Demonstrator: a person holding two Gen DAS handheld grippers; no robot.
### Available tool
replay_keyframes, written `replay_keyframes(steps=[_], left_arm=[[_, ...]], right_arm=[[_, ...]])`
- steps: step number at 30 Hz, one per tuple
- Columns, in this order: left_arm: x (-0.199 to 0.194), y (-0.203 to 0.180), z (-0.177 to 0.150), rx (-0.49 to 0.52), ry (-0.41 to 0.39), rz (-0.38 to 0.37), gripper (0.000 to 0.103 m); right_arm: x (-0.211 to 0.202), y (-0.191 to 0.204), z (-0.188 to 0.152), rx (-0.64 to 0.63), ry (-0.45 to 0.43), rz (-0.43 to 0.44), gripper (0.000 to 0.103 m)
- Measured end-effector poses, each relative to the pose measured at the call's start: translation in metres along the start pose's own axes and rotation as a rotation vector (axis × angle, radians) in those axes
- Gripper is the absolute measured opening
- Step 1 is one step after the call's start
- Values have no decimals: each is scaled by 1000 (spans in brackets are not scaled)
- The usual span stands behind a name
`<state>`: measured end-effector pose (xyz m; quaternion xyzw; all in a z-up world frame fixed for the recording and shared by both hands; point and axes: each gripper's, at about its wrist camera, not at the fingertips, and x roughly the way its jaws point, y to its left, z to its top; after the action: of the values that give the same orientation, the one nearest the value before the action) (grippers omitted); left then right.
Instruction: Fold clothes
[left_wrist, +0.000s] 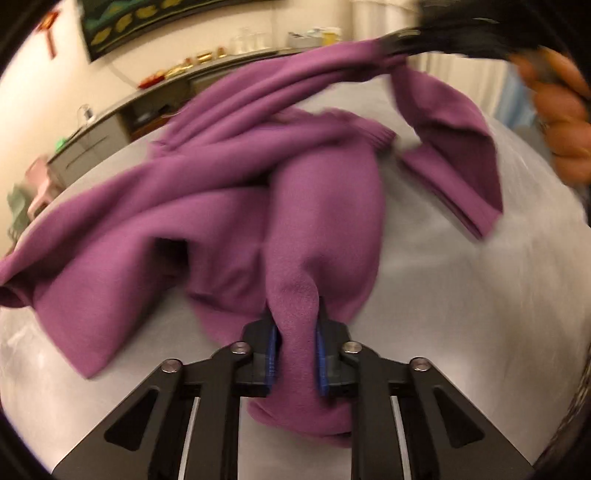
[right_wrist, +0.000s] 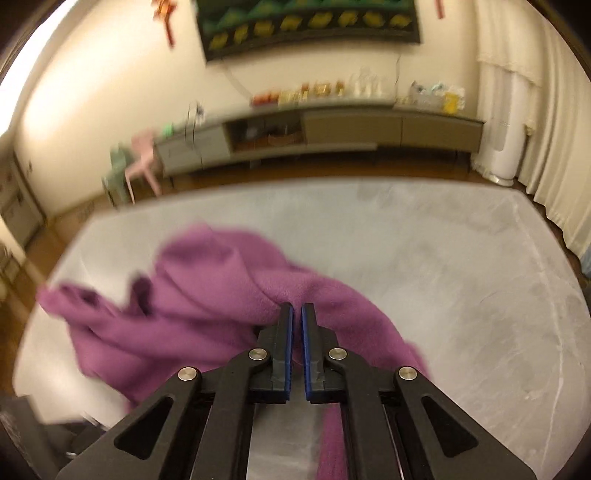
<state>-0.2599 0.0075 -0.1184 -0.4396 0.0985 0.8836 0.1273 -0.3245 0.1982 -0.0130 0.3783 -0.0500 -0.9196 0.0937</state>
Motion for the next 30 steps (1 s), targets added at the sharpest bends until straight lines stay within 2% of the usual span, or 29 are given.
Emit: replay_keyframes(steps=[2,6,8,9,10,12,13,14,15,16,17,18,19,20,21,23,26,28,30], left_arm=[[-29,35,21,-95,-85,2,13],[-129,122,75,-288,-327,-20,13],[-173,158,95,-355,-422,-13,13],[-184,175,106,-383,-435,-3,13],[-184,191,114,-398,-418,16,13],[-149,222,133,-411,-288,66,15],[-118,235,136,-414,-172,67,16],[-93,246,134,-430,-84,80,16],[-77,255,122,-470,-14,104,16],[-72,261,109,-502,-1,85,17],[-69,265,95,-534,6,64,19],[-72,267,79,-557,-22,39,28],[-76,266,62,-578,-47,39,43],[-85,262,41,-594,-69,69,51],[-94,258,20,-610,-93,99,62],[-97,246,-14,-624,-126,133,64],[-90,223,-47,-589,-124,110,64],[-69,197,-47,-506,-105,76,64],[-54,167,-45,-408,-87,54,64]], right_arm=[[-25,-10,11,41,-63,6,5],[-67,-31,25,136,-166,-14,5],[-85,-48,27,186,-208,-62,5],[-92,-59,27,209,-220,-106,5],[-94,-69,25,226,-216,-151,5],[-85,-88,19,258,-172,-245,5],[-75,-100,13,286,-136,-281,6],[-64,-107,7,309,-87,-296,11],[-52,-111,0,324,-29,-300,11],[-40,-115,-7,339,28,-304,13],[-36,-112,-10,335,51,-291,23],[-38,-104,-11,317,48,-264,31],[-41,-90,-10,281,32,-237,45],[-46,-72,-8,234,8,-209,53],[-48,-56,-6,187,-11,-184,56],[-45,-26,-6,91,-15,-139,62],[-27,13,-19,-27,47,-91,63],[-11,31,-28,-82,99,-85,63],[4,31,-35,-93,134,-116,63]])
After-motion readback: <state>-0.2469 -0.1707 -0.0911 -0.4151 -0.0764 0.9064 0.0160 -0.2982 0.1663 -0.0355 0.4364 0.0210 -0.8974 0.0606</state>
